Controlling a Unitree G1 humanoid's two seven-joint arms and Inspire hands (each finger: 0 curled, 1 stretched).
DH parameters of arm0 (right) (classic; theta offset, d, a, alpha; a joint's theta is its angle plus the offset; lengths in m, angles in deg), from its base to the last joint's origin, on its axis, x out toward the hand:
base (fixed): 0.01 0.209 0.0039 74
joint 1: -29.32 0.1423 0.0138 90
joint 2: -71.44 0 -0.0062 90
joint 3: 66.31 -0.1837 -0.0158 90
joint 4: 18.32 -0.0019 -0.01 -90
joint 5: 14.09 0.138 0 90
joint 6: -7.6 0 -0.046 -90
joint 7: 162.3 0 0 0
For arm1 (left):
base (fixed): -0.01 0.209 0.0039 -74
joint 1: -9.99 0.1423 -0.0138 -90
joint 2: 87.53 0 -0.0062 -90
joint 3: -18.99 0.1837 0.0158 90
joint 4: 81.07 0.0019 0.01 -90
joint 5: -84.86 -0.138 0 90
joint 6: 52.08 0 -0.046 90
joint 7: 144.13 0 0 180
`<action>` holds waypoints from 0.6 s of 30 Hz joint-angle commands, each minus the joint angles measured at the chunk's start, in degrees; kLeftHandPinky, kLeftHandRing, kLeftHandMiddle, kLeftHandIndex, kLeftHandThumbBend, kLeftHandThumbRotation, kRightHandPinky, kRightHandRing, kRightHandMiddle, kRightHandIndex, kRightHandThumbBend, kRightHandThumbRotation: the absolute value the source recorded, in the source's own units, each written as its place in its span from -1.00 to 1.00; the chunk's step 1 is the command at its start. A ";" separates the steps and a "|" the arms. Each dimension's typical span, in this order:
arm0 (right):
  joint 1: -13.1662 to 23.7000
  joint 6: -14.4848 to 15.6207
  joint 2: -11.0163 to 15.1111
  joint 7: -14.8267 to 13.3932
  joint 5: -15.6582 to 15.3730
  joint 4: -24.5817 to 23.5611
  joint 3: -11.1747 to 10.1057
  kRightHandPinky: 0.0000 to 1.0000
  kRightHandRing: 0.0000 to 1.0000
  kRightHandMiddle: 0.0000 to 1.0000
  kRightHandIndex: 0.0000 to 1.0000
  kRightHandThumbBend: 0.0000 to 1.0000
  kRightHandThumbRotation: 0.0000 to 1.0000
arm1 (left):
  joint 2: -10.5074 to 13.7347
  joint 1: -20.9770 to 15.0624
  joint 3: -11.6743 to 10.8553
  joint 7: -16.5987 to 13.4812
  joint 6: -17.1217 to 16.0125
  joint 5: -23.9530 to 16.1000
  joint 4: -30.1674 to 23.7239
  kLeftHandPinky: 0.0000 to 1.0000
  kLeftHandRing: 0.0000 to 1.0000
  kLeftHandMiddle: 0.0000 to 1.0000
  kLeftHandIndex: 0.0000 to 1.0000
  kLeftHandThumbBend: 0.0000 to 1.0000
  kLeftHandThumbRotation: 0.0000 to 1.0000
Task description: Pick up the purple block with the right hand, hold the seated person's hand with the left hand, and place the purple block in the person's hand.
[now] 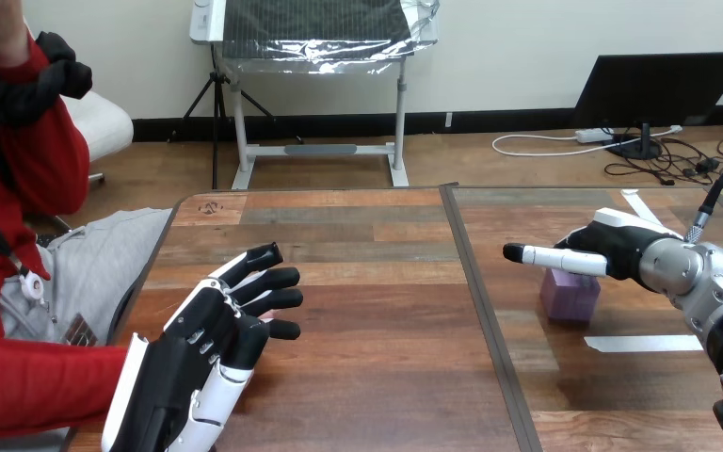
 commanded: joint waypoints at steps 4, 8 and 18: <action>1.63 -0.21 0.11 -0.83 1.06 -0.85 -0.88 0.70 0.79 0.80 0.75 0.92 0.99 | -1.23 -2.15 -0.58 -0.27 -0.07 0.00 -1.79 0.25 0.46 0.51 0.57 0.40 0.43; 1.68 -0.27 0.18 -0.57 0.59 -0.79 -0.43 0.65 0.76 0.79 0.76 0.94 0.94 | -1.19 -2.17 -0.54 -0.14 -0.13 0.20 -1.76 0.26 0.47 0.51 0.57 0.40 0.43; 2.17 2.22 -0.26 1.38 0.73 -0.58 -0.49 0.65 0.82 0.86 0.86 0.94 0.60 | -1.31 -2.34 -0.43 0.11 -0.44 0.49 -1.55 0.28 0.48 0.51 0.56 0.40 0.43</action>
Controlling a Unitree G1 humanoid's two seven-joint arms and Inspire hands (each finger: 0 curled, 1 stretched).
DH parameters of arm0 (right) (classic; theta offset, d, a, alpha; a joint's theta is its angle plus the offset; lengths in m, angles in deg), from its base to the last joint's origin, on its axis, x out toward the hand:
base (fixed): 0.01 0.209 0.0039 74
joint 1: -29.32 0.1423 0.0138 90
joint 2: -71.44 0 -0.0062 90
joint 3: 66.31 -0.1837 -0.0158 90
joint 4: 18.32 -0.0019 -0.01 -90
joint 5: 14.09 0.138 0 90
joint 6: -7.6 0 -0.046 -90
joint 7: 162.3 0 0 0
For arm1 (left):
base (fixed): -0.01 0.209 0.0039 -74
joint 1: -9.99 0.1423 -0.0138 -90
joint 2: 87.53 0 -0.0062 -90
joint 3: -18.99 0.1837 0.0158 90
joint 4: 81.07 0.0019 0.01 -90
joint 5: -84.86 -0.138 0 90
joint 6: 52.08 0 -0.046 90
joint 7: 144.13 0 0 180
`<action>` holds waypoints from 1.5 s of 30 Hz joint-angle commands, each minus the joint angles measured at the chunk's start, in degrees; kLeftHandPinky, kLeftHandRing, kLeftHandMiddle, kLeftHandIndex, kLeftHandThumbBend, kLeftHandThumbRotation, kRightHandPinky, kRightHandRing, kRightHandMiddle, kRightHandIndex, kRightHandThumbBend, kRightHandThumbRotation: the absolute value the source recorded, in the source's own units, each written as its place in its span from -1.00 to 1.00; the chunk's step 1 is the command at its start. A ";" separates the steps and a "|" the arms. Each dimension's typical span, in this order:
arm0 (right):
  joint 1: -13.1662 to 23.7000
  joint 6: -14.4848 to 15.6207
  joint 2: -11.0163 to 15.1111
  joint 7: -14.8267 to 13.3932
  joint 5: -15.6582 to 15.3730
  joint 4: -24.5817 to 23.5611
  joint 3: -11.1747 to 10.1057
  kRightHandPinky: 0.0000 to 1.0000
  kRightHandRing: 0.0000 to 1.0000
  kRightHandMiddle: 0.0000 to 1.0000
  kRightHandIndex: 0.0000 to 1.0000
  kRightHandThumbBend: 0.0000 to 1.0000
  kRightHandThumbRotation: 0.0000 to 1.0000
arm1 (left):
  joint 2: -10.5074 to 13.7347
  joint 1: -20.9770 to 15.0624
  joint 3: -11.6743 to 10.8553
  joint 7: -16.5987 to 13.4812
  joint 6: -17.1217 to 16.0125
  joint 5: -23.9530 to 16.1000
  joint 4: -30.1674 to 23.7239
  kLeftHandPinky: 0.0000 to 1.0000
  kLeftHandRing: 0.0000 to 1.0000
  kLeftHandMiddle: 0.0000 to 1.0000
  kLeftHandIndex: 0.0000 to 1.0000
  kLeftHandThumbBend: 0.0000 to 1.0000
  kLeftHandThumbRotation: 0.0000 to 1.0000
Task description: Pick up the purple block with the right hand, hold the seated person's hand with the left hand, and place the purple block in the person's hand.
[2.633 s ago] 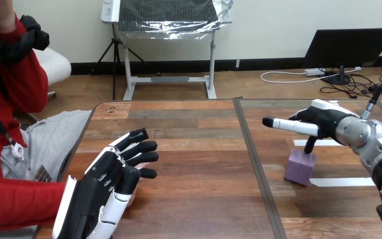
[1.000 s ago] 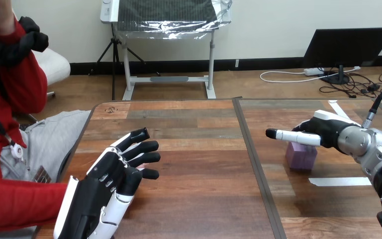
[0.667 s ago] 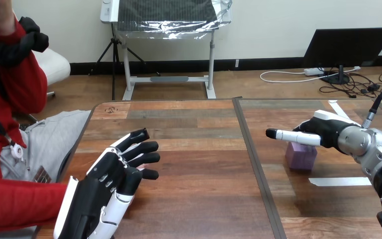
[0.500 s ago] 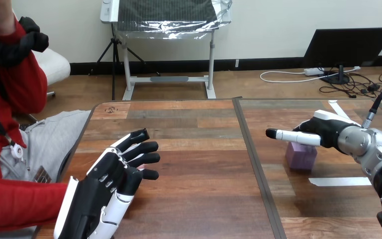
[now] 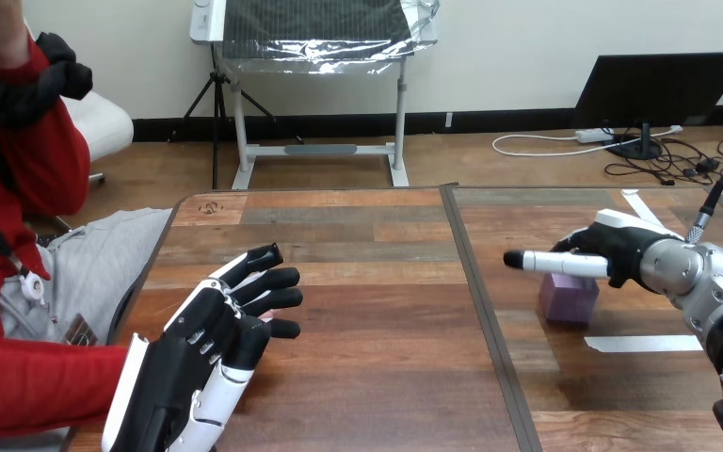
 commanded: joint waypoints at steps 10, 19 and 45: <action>2.16 1.11 -0.12 2.04 -0.36 -0.55 0.57 0.71 0.89 0.94 0.91 0.94 0.14 | -1.19 -2.17 -0.51 -0.05 -0.68 -0.20 -1.54 0.28 0.48 0.51 0.57 0.40 0.44; 2.17 2.24 -0.21 2.36 -1.18 -0.44 1.32 0.60 0.87 0.96 0.92 1.00 -0.20 | -1.31 -1.96 -0.46 -0.16 -0.46 0.01 -1.83 0.28 0.48 0.52 0.57 0.40 0.45; 1.35 2.58 0.02 0.49 -1.52 -0.50 1.26 0.49 0.79 0.89 0.85 0.99 -0.66 | -0.96 -1.94 -0.47 0.58 -0.88 0.93 -1.69 0.27 0.49 0.52 0.58 0.37 0.43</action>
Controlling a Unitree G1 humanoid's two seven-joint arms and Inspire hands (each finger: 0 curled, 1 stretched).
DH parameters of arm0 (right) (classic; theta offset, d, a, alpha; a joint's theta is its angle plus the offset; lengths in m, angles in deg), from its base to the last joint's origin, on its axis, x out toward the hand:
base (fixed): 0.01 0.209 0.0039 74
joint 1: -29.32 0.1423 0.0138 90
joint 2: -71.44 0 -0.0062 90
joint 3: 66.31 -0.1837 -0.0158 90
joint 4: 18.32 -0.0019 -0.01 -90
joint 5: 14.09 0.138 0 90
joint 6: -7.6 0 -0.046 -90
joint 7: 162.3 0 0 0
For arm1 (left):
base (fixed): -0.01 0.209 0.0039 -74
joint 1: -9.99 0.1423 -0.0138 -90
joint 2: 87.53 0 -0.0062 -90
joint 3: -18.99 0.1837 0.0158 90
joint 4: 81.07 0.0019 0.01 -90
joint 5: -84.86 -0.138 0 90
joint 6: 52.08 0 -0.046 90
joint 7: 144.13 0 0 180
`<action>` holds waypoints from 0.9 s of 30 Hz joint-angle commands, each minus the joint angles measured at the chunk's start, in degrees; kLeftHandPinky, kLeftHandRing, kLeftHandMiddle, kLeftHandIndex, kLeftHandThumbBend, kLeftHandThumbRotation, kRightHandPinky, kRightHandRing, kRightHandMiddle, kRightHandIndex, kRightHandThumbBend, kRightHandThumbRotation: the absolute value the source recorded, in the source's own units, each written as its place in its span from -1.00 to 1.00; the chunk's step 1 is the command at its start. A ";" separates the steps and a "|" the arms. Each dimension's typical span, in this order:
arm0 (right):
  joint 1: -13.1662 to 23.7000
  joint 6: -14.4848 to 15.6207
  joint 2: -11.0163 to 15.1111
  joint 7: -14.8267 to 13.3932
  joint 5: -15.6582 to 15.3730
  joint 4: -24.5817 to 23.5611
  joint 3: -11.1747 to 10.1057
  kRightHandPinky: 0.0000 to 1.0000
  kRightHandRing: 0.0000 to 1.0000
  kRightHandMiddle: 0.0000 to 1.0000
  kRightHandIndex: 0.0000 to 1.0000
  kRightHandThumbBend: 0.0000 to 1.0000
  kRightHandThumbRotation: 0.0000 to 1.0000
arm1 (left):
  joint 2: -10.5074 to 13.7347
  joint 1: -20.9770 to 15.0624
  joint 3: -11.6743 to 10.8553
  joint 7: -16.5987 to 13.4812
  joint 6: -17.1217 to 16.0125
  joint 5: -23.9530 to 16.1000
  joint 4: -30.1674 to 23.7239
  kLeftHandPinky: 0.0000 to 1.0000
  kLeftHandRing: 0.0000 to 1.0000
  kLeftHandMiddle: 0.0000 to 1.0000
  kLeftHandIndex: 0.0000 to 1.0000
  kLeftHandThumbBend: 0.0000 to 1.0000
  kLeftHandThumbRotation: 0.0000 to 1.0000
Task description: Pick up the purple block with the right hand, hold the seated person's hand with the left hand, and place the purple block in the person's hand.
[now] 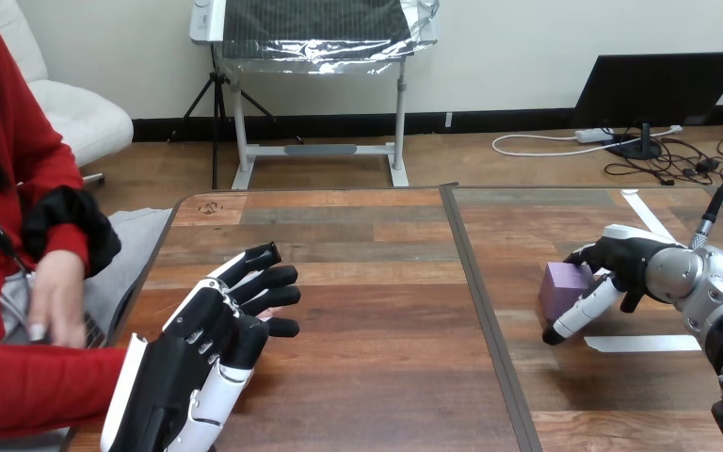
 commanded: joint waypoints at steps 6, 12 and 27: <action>1.44 -0.64 0.07 -1.54 -0.07 -0.71 0.32 0.51 0.78 0.87 0.83 1.00 -0.70 | -1.26 -1.96 -0.51 0.38 -0.89 0.55 -1.45 0.27 0.49 0.52 0.57 0.37 0.43; 1.16 -1.23 0.13 -2.27 -0.51 -0.67 0.70 0.56 0.79 0.87 0.82 0.95 -0.75 | -1.35 -1.85 -0.49 0.28 -0.60 0.54 -1.50 0.27 0.47 0.51 0.56 0.39 0.43; 0.57 -2.69 0.03 -4.39 0.90 -0.92 -0.39 0.57 0.70 0.74 0.71 0.80 -0.87 | -1.42 -1.88 -0.35 0.42 -0.60 0.76 -1.42 0.27 0.46 0.49 0.55 0.40 0.41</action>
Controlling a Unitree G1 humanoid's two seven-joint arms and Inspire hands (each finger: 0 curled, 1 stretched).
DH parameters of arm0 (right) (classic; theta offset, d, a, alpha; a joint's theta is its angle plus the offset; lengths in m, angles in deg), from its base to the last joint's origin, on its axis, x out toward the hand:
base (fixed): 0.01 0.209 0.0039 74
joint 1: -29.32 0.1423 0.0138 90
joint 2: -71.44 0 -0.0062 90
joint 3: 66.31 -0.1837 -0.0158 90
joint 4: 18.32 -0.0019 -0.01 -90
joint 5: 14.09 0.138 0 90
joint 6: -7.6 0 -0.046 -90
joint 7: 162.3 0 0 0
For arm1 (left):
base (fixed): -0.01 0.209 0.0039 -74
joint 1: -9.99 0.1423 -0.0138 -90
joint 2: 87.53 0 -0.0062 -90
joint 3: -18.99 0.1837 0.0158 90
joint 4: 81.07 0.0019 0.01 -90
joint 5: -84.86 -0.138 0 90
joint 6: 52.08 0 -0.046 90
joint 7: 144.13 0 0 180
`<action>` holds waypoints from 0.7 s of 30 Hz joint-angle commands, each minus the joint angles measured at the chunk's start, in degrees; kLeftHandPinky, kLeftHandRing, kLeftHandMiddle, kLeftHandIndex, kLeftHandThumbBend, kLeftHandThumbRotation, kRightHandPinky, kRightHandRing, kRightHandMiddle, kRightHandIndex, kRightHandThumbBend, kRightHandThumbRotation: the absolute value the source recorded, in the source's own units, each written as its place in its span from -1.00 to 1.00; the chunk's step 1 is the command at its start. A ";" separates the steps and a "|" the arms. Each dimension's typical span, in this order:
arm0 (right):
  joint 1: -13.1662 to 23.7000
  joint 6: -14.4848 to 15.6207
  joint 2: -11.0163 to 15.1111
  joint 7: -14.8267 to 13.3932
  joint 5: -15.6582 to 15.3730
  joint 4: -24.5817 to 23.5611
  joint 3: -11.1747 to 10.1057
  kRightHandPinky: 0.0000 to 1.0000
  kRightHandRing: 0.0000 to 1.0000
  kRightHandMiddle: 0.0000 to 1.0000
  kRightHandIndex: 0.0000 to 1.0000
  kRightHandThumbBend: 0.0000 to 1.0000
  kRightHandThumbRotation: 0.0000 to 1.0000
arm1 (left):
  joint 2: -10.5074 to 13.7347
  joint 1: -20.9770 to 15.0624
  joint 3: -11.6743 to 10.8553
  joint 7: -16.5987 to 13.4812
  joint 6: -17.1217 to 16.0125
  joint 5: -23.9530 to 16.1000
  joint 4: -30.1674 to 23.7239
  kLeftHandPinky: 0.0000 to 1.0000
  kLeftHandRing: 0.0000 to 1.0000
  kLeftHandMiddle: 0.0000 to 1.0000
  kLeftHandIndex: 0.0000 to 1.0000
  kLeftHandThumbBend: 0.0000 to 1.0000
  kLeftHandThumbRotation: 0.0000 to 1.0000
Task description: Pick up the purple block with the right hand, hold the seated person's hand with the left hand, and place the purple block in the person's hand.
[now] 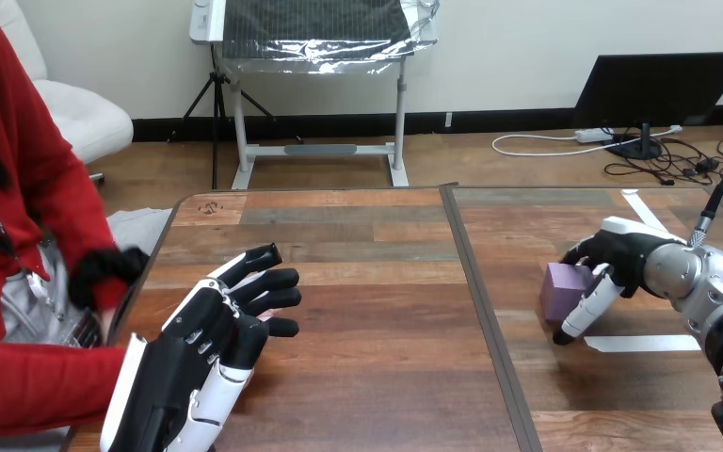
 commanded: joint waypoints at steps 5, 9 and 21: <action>0.26 -2.19 0.07 -2.64 0.86 -0.89 -0.66 0.57 0.67 0.71 0.69 0.75 -0.91 | -1.43 -1.83 -0.36 0.04 -0.59 0.56 -1.50 0.27 0.47 0.49 0.55 0.40 0.41; -0.06 -2.70 0.06 -2.94 1.07 -0.77 -0.85 0.59 0.65 0.69 0.67 0.68 -0.95 | -1.44 -1.76 -0.36 -0.02 -0.70 0.35 -1.54 0.27 0.46 0.49 0.55 0.39 0.42; -0.80 -4.19 -0.11 -3.55 2.07 -0.75 -1.97 0.53 0.57 0.62 0.61 0.56 -1.00 | -1.50 -1.62 -0.29 -0.07 -0.49 0.52 -1.69 0.25 0.45 0.48 0.55 0.41 0.44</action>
